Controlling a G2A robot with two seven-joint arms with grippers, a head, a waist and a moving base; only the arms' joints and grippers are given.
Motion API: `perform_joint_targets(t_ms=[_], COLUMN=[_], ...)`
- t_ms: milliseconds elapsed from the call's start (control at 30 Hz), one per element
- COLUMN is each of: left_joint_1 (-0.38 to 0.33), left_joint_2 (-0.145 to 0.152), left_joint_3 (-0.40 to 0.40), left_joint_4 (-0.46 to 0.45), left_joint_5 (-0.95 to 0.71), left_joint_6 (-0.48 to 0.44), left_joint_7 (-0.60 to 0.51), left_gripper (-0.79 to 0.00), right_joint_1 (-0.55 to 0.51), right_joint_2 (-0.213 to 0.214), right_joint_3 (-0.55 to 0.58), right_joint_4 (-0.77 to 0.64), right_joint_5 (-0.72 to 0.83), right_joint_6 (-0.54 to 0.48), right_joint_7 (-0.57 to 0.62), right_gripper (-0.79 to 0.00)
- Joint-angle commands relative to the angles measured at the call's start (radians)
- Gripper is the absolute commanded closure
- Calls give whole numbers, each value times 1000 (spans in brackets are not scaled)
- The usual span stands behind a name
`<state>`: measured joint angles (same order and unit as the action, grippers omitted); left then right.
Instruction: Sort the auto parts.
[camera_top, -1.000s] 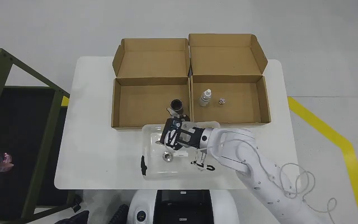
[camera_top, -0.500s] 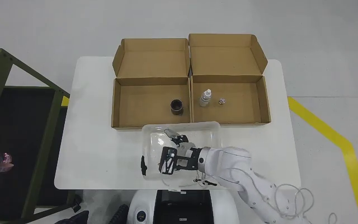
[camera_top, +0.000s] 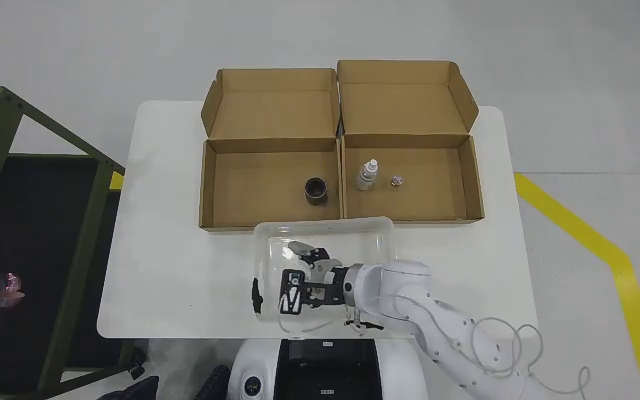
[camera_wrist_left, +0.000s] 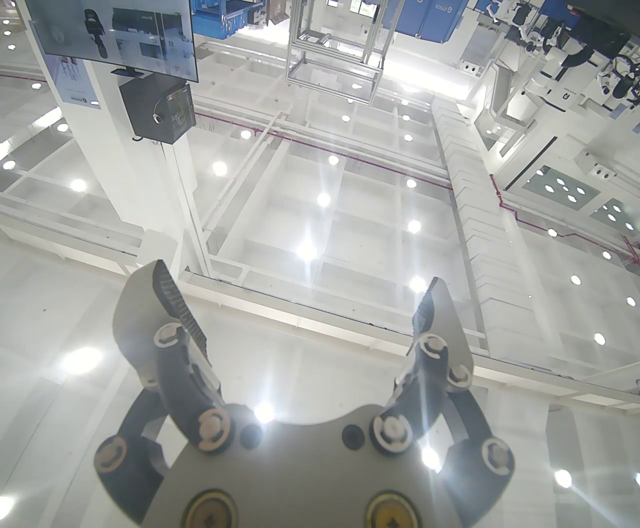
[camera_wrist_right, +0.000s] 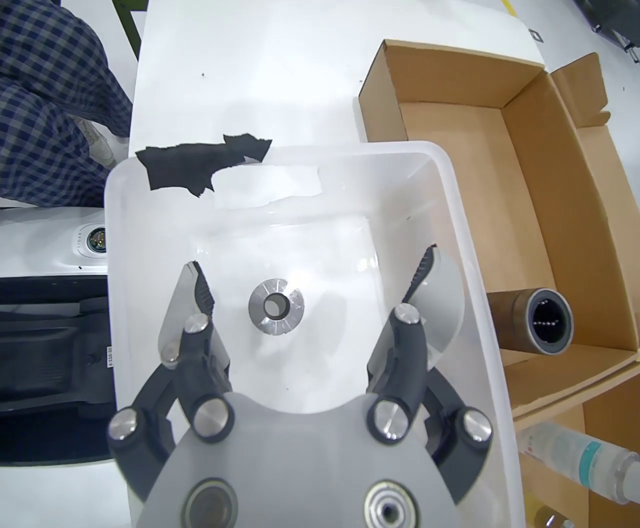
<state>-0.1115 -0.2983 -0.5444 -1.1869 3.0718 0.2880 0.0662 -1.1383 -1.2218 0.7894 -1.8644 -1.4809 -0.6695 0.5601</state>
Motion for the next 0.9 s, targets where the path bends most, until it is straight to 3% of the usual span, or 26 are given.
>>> perform_joint_targets(t_ms=[0, 133, 333, 700, 800, 867], left_joint_1=[0, 0, 0, 0, 0, 0], left_joint_2=[0, 0, 0, 0, 0, 0], left_joint_3=[0, 0, 0, 0, 0, 0], left_joint_4=[0, 0, 0, 0, 0, 0], left_joint_5=[0, 0, 0, 0, 0, 0], left_joint_6=[0, 0, 0, 0, 0, 0], left_joint_7=[0, 0, 0, 0, 0, 0], left_gripper=[-785, -785, -785, -785, -785, -785], right_joint_1=[7, 15, 26, 48, 54, 56], right_joint_2=[-2, -5, -8, -16, -19, -20], right_joint_3=[-7, -17, -26, -45, -49, -51], right_joint_4=[13, 34, 69, 115, 121, 124], right_joint_5=[1, -3, -4, 5, 11, 13], right_joint_6=[-2, -9, -17, -21, -21, -23], right_joint_7=[4, 13, 25, 45, 53, 58], right_gripper=[-659, -646, -557, -523, -474, -379])
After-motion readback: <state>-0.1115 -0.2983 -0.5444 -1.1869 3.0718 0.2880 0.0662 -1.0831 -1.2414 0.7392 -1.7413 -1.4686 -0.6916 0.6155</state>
